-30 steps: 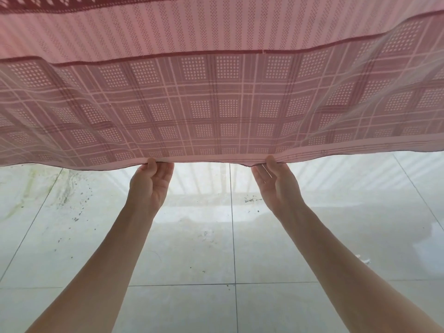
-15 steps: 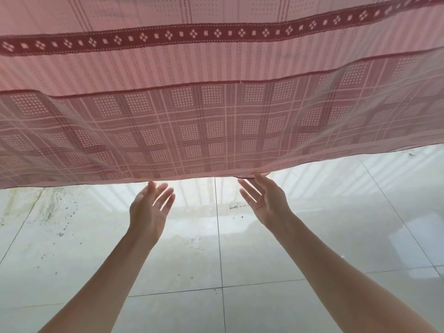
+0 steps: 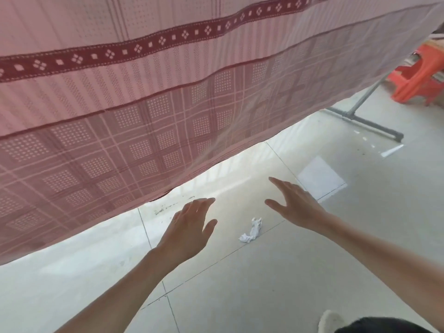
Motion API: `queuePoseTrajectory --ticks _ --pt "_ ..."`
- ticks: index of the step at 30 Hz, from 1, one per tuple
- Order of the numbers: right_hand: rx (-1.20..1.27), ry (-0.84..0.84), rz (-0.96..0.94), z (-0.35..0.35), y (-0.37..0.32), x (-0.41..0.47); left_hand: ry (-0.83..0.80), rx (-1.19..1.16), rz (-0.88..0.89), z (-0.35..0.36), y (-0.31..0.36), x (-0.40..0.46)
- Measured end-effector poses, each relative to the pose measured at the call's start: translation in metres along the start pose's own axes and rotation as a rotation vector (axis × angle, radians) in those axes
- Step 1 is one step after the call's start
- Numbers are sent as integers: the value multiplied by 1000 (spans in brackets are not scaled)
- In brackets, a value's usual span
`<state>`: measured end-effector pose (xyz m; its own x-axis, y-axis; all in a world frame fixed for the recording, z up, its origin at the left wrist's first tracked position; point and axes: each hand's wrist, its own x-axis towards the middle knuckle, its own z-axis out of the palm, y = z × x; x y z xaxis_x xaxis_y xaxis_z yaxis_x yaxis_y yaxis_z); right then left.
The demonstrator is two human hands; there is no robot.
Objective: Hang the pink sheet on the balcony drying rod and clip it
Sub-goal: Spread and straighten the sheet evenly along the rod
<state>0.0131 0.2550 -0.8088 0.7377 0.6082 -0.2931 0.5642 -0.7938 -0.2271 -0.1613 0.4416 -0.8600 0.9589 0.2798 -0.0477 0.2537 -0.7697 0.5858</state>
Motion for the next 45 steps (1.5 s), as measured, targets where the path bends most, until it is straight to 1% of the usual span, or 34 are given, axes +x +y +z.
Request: queuePoseTrajectory --ticks 2,4,8,11,13,15,16,18,19,20,21,23,24,25,26,27,28,30,32,33,37,39,41,45 --pt "-91 57 35 -25 24 0 -27 -61 11 3 16 14" --pt "-111 106 63 -40 44 10 -24 -173 -29 8 33 35" --pt "-113 212 69 -51 91 51 69 -305 -63 28 73 86" --pt "-291 198 -5 -58 130 86 154 -335 -119 41 105 125" --pt "-432 181 -71 -67 156 111 195 -305 -139 51 127 150" --pt "-478 194 -139 -79 182 132 233 -320 -186 60 149 176" --pt "-458 205 -165 -86 194 142 258 -378 -243 65 161 189" --pt "-334 223 -203 -100 219 159 317 -573 -418 73 185 215" --pt "-221 232 -214 -106 229 168 341 -706 -510 75 195 228" --pt "-57 225 -212 -113 238 177 361 -863 -571 78 204 242" --pt "185 187 -191 -120 245 187 384 -1033 -599 80 212 255" --pt "861 16 -100 -138 253 203 455 -1364 -569 79 226 281" --pt "1202 -76 -65 -148 260 213 504 -1491 -535 79 233 294" --pt "1481 -151 -59 -158 269 223 558 -1587 -498 79 240 307" --pt "1686 -197 -88 -166 278 233 605 -1651 -461 80 245 317" --pt "1836 -223 -130 -175 288 244 648 -1688 -432 81 251 328" --pt "1966 -225 -159 -182 297 255 687 -1705 -418 83 254 338" --pt "2188 -175 -138 -193 311 273 754 -1711 -418 88 256 353" --pt "2324 -115 -81 -202 324 288 811 -1696 -446 96 255 364" --pt "2353 -83 -63 -205 329 293 841 -1683 -469 98 254 366" --pt "2379 36 -32 -223 360 315 975 -1624 -547 100 248 381" --pt "2337 102 -26 -227 373 323 1028 -1592 -566 97 243 387" --pt "2228 132 -21 -222 381 329 1051 -1559 -578 95 238 391" --pt "2104 104 9 -199 388 333 1070 -1494 -640 100 224 393"
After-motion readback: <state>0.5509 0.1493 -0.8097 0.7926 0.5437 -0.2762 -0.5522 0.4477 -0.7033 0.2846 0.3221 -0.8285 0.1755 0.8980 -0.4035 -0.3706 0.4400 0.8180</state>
